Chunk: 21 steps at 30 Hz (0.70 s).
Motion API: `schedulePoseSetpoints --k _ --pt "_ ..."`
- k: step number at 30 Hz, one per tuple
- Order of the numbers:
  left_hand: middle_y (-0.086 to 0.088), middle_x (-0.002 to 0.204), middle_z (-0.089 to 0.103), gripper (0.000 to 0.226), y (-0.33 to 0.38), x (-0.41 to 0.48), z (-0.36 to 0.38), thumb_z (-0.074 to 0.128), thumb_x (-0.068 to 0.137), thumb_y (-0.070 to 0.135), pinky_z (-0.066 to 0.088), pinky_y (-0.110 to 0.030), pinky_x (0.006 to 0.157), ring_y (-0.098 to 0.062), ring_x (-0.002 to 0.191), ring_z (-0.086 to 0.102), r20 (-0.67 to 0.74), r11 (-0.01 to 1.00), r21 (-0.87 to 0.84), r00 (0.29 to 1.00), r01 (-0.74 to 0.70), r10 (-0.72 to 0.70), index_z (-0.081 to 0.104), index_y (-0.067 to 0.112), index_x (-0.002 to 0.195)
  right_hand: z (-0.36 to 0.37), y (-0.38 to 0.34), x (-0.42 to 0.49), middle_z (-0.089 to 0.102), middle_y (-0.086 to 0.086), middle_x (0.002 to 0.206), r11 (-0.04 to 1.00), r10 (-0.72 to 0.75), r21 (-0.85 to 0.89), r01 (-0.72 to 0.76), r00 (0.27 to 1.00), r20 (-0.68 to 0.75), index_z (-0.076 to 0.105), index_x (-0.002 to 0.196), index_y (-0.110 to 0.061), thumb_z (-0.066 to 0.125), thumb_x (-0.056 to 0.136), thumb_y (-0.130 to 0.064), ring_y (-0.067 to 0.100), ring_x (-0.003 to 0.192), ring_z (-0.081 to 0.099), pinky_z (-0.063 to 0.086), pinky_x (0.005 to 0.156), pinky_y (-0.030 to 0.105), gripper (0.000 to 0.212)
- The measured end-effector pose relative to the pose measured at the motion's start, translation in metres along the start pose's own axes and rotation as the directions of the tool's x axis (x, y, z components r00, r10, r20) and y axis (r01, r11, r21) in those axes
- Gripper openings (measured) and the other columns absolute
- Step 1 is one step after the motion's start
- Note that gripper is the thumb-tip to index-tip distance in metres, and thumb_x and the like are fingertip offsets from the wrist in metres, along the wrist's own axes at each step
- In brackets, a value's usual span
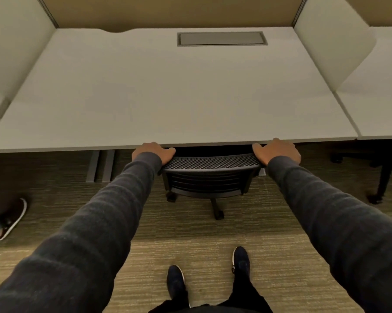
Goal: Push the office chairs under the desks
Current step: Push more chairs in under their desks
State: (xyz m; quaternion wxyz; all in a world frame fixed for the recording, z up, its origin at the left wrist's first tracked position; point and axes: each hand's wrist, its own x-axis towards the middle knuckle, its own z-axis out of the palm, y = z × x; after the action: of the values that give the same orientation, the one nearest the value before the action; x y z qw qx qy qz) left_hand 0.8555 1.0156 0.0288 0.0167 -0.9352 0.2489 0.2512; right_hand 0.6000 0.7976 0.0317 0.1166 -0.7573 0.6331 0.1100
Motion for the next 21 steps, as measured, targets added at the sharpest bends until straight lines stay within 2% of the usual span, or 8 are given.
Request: schedulePoseSetpoints --k 4,8,11,16,21 --pt "-0.007 0.098 0.059 0.068 -0.052 0.010 -0.010 0.045 0.088 0.069 0.042 -0.035 0.073 -0.027 0.087 0.055 -0.044 1.000 -0.025 0.999 -0.003 0.002 0.066 0.010 0.112 0.018 -0.037 -0.033 0.054 0.023 0.126 0.999 0.030 0.019 -0.030 1.000 -0.010 0.059 0.129 -0.004 0.039 0.084 -0.072 0.036 0.103 0.057 0.042 0.069 0.037 0.084" --pt "-0.008 0.098 0.059 0.069 -0.082 0.019 -0.017 0.043 0.089 0.070 0.041 -0.035 0.073 -0.027 0.086 0.053 -0.071 0.999 -0.040 0.997 0.011 -0.014 0.065 0.009 0.112 0.025 -0.065 -0.048 0.053 0.024 0.133 1.000 0.008 0.013 -0.007 1.000 -0.023 0.056 0.133 -0.005 0.036 0.086 -0.071 0.036 0.111 0.057 0.047 0.081 0.041 0.084" --pt "-0.013 0.110 0.065 0.072 -0.095 0.024 -0.024 0.041 0.088 0.071 0.041 -0.036 0.075 -0.030 0.091 0.055 -0.112 0.997 -0.075 0.993 0.033 -0.041 0.064 0.008 0.114 0.024 -0.081 -0.047 0.056 0.020 0.136 0.998 -0.043 0.041 0.044 0.999 -0.022 0.051 0.139 -0.012 0.035 0.085 -0.071 0.038 0.118 0.056 0.049 0.089 0.043 0.082" --pt "-0.010 0.096 0.060 0.070 -0.099 0.035 -0.034 0.039 0.089 0.071 0.042 -0.035 0.073 -0.029 0.086 0.055 -0.147 0.996 -0.080 0.987 0.050 -0.061 0.062 0.006 0.103 0.024 -0.096 -0.039 0.060 0.017 0.125 0.992 -0.068 0.108 0.069 0.998 -0.017 0.055 0.133 -0.013 0.033 0.084 -0.068 0.035 0.108 0.057 0.043 0.077 0.039 0.077" --pt "-0.011 0.096 0.060 0.069 -0.104 0.048 -0.041 0.038 0.089 0.073 0.042 -0.035 0.075 -0.030 0.087 0.055 -0.167 0.995 -0.075 0.982 0.072 -0.083 0.059 0.008 0.098 0.018 -0.116 -0.033 0.057 0.019 0.126 0.990 -0.086 0.106 0.089 0.996 -0.028 0.054 0.134 -0.011 0.034 0.089 -0.064 0.034 0.107 0.054 0.039 0.077 0.039 0.072"
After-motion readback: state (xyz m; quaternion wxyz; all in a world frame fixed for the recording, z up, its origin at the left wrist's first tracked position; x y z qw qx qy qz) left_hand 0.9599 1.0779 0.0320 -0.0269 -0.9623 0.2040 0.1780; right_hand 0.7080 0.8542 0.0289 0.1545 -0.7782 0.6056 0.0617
